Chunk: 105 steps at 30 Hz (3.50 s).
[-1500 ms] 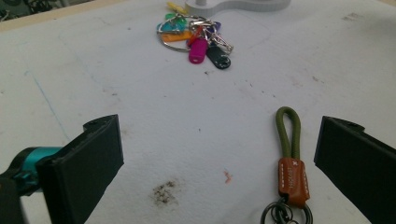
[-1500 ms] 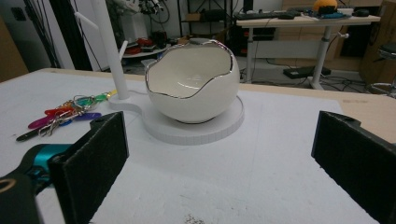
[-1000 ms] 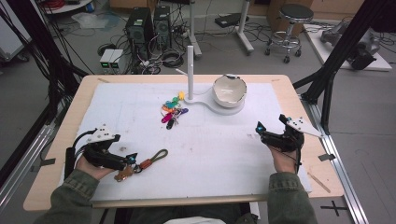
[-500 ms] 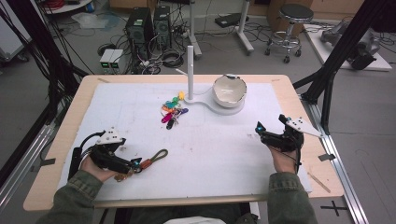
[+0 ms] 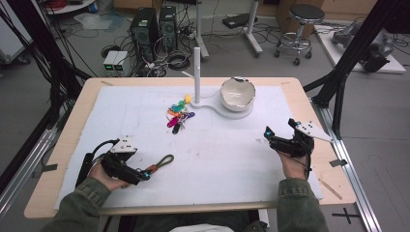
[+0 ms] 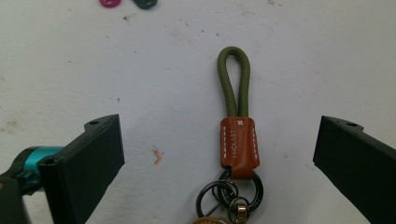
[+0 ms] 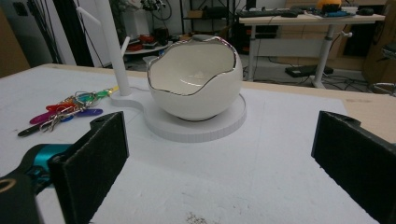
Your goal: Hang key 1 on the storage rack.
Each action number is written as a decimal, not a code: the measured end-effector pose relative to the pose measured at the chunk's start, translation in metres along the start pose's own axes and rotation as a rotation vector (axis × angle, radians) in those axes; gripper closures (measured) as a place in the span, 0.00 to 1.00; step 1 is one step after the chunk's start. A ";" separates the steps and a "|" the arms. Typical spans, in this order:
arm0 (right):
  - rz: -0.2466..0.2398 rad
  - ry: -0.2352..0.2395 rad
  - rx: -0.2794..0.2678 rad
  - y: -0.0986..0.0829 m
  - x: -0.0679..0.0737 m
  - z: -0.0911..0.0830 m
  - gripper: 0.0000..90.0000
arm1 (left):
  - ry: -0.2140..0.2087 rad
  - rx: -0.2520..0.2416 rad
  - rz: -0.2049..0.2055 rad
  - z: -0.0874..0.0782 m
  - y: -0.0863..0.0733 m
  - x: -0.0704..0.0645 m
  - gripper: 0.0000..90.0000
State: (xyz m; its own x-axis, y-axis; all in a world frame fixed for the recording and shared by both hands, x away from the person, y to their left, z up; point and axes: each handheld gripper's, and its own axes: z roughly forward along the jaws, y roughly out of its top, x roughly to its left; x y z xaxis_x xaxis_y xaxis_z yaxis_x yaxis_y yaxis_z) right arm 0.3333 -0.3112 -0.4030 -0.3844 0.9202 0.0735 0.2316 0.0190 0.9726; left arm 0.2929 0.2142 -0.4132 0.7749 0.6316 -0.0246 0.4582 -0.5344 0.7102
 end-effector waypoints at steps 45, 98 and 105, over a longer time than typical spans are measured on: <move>-0.022 -0.011 0.009 0.000 0.002 -0.001 0.03 | -0.078 0.104 0.073 0.019 -0.005 -0.006 0.54; -0.025 -0.022 0.011 0.000 0.002 -0.005 0.03 | -0.047 0.021 -0.022 -0.015 0.007 0.016 0.82; -0.028 -0.023 0.008 0.000 0.002 -0.006 0.03 | -0.042 -0.022 -0.067 -0.026 0.010 0.027 0.82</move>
State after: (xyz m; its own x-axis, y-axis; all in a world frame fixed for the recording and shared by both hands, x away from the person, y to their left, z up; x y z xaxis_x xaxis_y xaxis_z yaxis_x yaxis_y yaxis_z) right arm 0.3275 -0.3115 -0.4019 -0.3699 0.9282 0.0410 0.2284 0.0481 0.9724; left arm 0.3069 0.2404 -0.3882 0.7605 0.6414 -0.1014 0.5003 -0.4791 0.7212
